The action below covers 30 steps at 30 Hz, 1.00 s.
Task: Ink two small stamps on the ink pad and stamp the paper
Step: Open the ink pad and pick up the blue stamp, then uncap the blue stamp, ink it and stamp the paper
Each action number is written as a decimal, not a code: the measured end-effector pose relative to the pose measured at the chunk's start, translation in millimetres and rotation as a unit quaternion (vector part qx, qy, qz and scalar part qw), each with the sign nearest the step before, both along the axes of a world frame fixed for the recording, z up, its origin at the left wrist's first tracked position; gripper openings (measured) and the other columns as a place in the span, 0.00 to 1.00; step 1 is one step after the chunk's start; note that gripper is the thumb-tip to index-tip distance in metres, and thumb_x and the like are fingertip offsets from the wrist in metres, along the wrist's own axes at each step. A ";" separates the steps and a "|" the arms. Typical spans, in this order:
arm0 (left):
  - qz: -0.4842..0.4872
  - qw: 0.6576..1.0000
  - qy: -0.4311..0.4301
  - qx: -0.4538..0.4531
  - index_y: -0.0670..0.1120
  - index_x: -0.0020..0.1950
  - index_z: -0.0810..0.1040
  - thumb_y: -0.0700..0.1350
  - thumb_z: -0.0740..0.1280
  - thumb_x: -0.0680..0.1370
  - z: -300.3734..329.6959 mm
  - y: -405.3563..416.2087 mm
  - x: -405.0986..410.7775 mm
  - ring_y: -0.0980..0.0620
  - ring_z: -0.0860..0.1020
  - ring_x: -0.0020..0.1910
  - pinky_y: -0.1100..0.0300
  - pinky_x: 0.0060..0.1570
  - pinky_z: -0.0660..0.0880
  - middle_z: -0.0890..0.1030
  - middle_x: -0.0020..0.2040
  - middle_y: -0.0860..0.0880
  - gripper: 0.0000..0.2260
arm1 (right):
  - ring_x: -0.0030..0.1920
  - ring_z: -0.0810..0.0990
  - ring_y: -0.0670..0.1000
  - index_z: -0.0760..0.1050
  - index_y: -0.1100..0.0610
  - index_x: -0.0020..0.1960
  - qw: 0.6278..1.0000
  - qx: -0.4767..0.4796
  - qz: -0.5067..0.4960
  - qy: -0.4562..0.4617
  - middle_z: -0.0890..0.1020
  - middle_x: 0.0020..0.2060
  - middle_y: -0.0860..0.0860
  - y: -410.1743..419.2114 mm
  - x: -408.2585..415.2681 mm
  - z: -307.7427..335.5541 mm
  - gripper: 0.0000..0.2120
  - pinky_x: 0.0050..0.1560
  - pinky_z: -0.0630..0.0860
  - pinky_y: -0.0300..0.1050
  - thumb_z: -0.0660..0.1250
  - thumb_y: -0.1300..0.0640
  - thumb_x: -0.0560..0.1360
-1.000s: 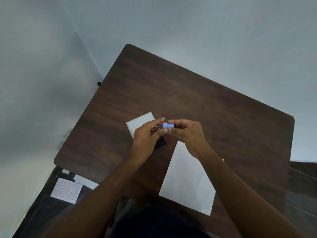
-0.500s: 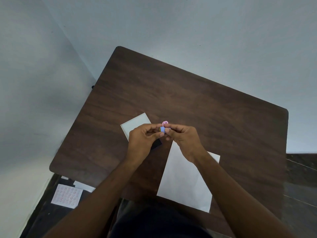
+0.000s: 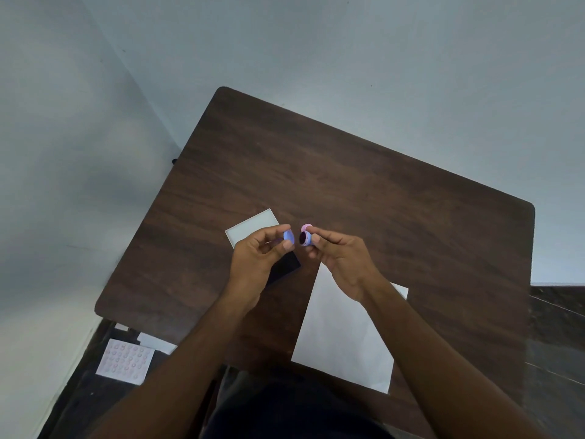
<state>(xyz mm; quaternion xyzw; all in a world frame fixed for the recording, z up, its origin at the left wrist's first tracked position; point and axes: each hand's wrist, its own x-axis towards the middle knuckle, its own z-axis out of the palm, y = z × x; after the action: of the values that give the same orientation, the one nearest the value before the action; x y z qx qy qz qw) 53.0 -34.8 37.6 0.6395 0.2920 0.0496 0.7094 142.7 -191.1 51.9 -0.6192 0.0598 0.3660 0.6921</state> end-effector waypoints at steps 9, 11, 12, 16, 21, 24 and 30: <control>0.102 0.986 0.004 -0.129 0.44 0.65 0.76 0.37 0.69 0.76 -26.8 38.8 -62.1 0.44 0.84 0.51 0.55 0.50 0.81 0.83 0.56 0.43 0.17 | 0.46 0.83 0.55 0.82 0.58 0.54 0.998 0.010 0.034 0.047 0.85 0.50 0.57 12.4 -11.4 -0.5 0.10 0.49 0.81 0.43 0.68 0.62 0.74; 0.169 0.976 0.043 -0.127 0.42 0.63 0.78 0.38 0.68 0.77 -35.3 45.0 -75.8 0.43 0.84 0.50 0.56 0.49 0.81 0.83 0.56 0.40 0.14 | 0.48 0.83 0.56 0.82 0.58 0.54 0.998 0.011 0.036 0.057 0.85 0.50 0.57 15.3 -14.0 -2.2 0.10 0.48 0.81 0.43 0.69 0.62 0.73; 0.198 0.970 0.063 -0.124 0.41 0.62 0.78 0.37 0.68 0.77 -40.2 47.6 -82.0 0.44 0.84 0.49 0.58 0.49 0.81 0.83 0.56 0.38 0.13 | 0.48 0.84 0.56 0.82 0.57 0.54 0.998 0.008 0.038 0.056 0.85 0.50 0.56 16.4 -15.5 -3.4 0.11 0.48 0.81 0.43 0.69 0.61 0.73; 0.180 0.973 0.146 -0.016 0.44 0.63 0.79 0.37 0.76 0.71 -55.4 54.0 -93.7 0.54 0.83 0.50 0.67 0.49 0.78 0.84 0.54 0.47 0.21 | 0.49 0.84 0.57 0.83 0.56 0.53 0.998 -0.009 0.044 0.041 0.85 0.50 0.55 19.7 -18.2 -5.3 0.12 0.47 0.81 0.42 0.70 0.58 0.70; 0.124 0.967 0.182 0.128 0.46 0.63 0.79 0.40 0.74 0.73 -63.7 49.3 -91.6 0.56 0.81 0.49 0.70 0.51 0.76 0.83 0.57 0.49 0.19 | 0.46 0.84 0.56 0.83 0.55 0.51 0.998 -0.012 0.043 0.040 0.86 0.48 0.55 23.8 -21.0 -3.7 0.11 0.47 0.81 0.41 0.70 0.57 0.69; 0.105 0.958 0.185 0.192 0.46 0.63 0.79 0.41 0.74 0.73 -66.7 44.3 -86.4 0.57 0.77 0.52 0.73 0.55 0.70 0.81 0.59 0.49 0.19 | 0.46 0.84 0.56 0.82 0.57 0.53 0.998 -0.014 0.048 0.042 0.85 0.49 0.56 28.7 -22.0 -2.8 0.12 0.49 0.81 0.43 0.70 0.57 0.69; 0.122 0.943 0.197 0.238 0.47 0.62 0.80 0.45 0.72 0.76 -79.2 41.6 -87.0 0.59 0.75 0.52 0.78 0.52 0.65 0.81 0.59 0.49 0.15 | 0.47 0.84 0.56 0.84 0.55 0.50 0.997 -0.008 0.045 0.060 0.85 0.49 0.55 35.5 -25.0 -1.8 0.10 0.51 0.81 0.44 0.71 0.58 0.69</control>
<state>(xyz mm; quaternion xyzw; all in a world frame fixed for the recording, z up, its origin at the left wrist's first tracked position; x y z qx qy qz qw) -34.0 6.8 -41.6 0.7459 0.4817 0.0771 0.4535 117.7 -155.7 50.1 -0.6036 0.0763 0.4332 0.6649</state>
